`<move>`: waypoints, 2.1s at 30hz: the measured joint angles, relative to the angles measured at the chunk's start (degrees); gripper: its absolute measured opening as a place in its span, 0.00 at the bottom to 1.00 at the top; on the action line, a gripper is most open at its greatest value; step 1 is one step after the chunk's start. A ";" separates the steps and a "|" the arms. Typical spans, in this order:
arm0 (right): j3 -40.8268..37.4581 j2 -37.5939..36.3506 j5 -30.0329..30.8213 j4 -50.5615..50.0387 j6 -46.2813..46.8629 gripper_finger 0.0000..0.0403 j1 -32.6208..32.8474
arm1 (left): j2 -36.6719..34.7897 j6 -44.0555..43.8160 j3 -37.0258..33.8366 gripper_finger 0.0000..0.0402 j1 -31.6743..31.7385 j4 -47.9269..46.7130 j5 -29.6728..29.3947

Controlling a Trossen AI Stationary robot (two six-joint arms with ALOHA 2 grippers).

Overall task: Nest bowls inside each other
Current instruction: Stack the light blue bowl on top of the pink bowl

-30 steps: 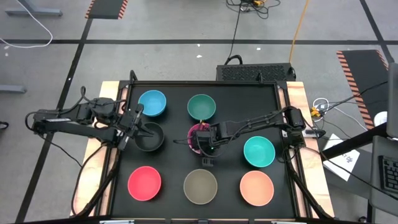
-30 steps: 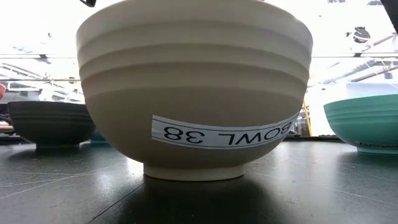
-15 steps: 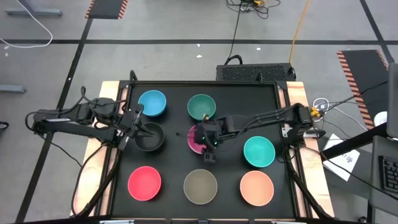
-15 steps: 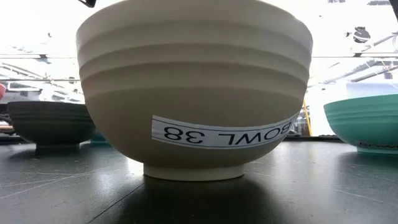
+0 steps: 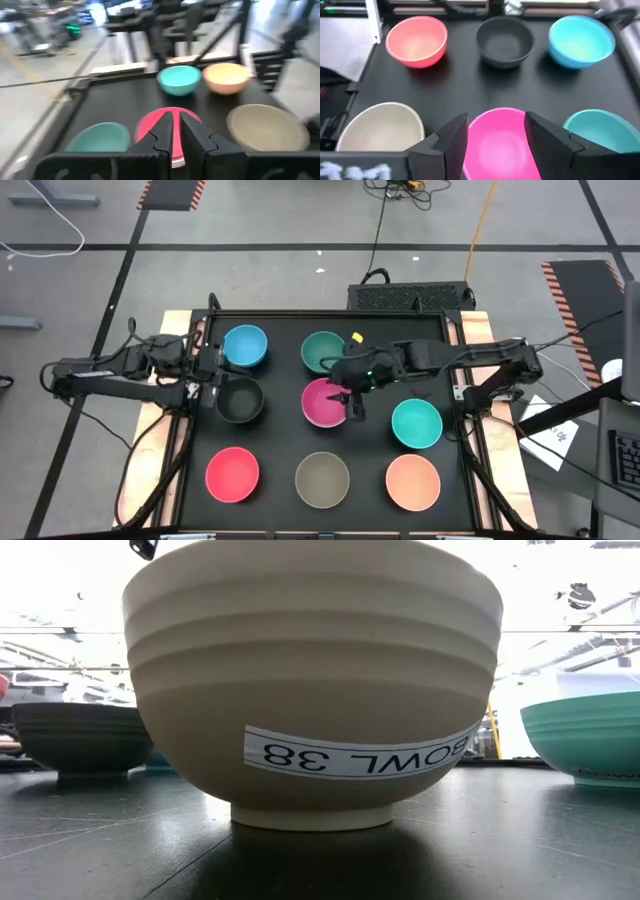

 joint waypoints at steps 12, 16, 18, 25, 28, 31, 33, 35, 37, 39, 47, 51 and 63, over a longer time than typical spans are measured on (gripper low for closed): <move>0.02 -4.33 1.61 -4.44 -2.86 0.46 0.38 | 0.43 2.01 5.82 0.17 16.58 -2.08 3.91; 0.02 -4.47 3.08 -5.94 -4.20 0.46 0.37 | 3.14 2.13 8.26 0.24 23.02 -7.97 2.73; -0.14 -4.50 4.85 -6.02 -5.61 0.46 0.36 | 4.90 1.88 8.91 0.27 26.69 -9.47 3.31; -2.68 -4.69 5.89 -4.06 -7.94 0.46 -0.21 | 13.29 1.96 9.73 0.36 39.60 -12.19 12.01; -3.44 -4.75 5.91 -3.85 -8.20 0.46 -0.50 | 17.07 2.38 9.73 0.38 44.35 -13.02 14.95; -3.73 -4.66 5.89 -4.64 -7.82 0.46 -1.09 | 20.86 4.10 9.73 0.40 47.79 -15.98 16.10; -3.74 -4.69 5.89 -4.68 -7.72 0.46 -1.56 | 23.23 4.77 9.68 0.42 49.67 -17.84 16.03; -3.74 -4.69 5.89 -4.68 -7.53 0.46 -1.96 | 24.94 4.92 9.68 0.43 51.19 -18.97 15.00; -3.74 -4.69 5.91 -4.74 -7.52 0.46 -2.06 | 26.28 5.34 9.68 0.44 52.18 -20.02 14.55; -3.74 -4.69 5.89 -4.70 -7.51 0.46 -2.04 | 26.98 5.37 9.66 0.45 52.69 -20.73 14.24; -3.76 -4.69 5.89 -4.52 -6.86 0.46 -2.13 | 28.82 6.13 9.68 0.46 53.09 -27.57 13.22; -3.76 -4.69 5.89 -4.19 -6.68 0.46 -2.31 | 30.42 7.25 9.66 0.46 51.57 -31.03 11.98; -3.76 -4.69 5.89 -3.98 -5.98 0.46 -2.33 | 34.57 7.43 9.66 0.46 45.23 -31.99 9.17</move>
